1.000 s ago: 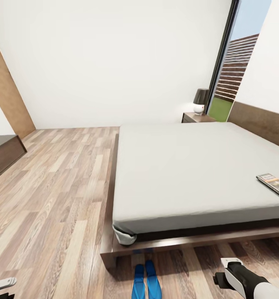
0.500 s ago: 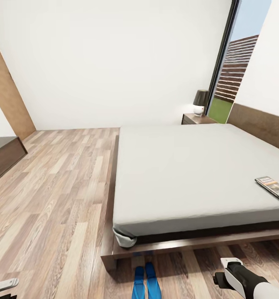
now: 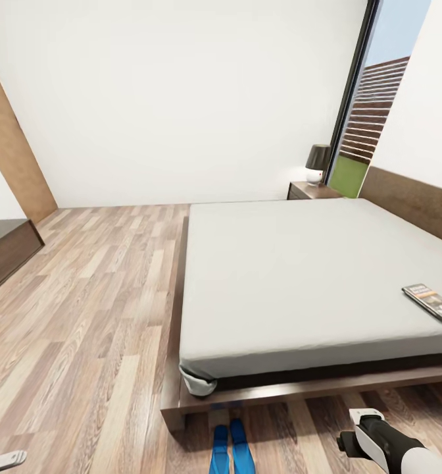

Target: In the bedroom, move the book from the bed onto either nightstand, and place the two sandals side by side next to the bed.

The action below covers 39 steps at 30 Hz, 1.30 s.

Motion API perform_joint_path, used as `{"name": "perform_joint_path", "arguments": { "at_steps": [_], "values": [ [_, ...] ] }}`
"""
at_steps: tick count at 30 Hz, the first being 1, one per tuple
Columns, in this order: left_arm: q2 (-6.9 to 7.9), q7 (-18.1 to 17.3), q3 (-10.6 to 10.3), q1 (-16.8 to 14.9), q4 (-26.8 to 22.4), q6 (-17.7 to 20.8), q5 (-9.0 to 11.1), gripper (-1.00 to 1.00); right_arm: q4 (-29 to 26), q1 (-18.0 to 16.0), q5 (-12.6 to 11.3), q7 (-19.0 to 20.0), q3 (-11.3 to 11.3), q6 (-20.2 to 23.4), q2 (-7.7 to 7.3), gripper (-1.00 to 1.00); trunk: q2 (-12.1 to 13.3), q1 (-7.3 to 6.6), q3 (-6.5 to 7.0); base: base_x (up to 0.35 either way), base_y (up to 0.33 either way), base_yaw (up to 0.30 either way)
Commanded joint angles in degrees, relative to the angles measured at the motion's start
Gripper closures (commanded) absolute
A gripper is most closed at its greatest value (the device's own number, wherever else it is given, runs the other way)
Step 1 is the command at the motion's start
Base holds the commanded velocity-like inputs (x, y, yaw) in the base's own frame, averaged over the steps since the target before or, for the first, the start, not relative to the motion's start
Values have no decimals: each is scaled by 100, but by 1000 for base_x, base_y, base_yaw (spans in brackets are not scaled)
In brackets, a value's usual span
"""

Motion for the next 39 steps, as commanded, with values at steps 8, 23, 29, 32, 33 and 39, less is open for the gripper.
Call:
{"name": "perform_joint_path", "arguments": {
  "at_steps": [8, 23, 29, 32, 33, 39],
  "values": [
    [2, -22, -50, 9, 7, -12, 60, -100, -20, -1, -66, -43, 43, 27, 0, -100, 320, -177, 139, 0, 0, 0],
    [-11, -9, -59, 248, 4, -144, 60, -100, 16, -1, -99, -43, 44, -343, 17, -100, 921, -506, 408, 0, 0, 0],
    [-218, -7, -59, 300, 5, -209, 60, -100, 29, 20, -103, -43, 43, -497, 69, -100, 1162, -638, 516, 0, 0, 0],
    [-442, -6, -64, 361, 7, -350, 57, -100, 31, 129, -118, -43, 41, -536, 102, -100, 1282, -704, 570, 0, 0, 0],
    [-481, -6, -65, 399, 5, -381, 58, -100, 32, 177, -124, -43, 40, -544, 110, -100, 1323, -726, 588, 0, 0, 0],
    [-622, -6, -73, 598, 4, -486, 57, -100, 42, 535, -142, -43, 36, -807, 143, -100, 1563, -858, 696, 0, 0, 0]
  ]
}}
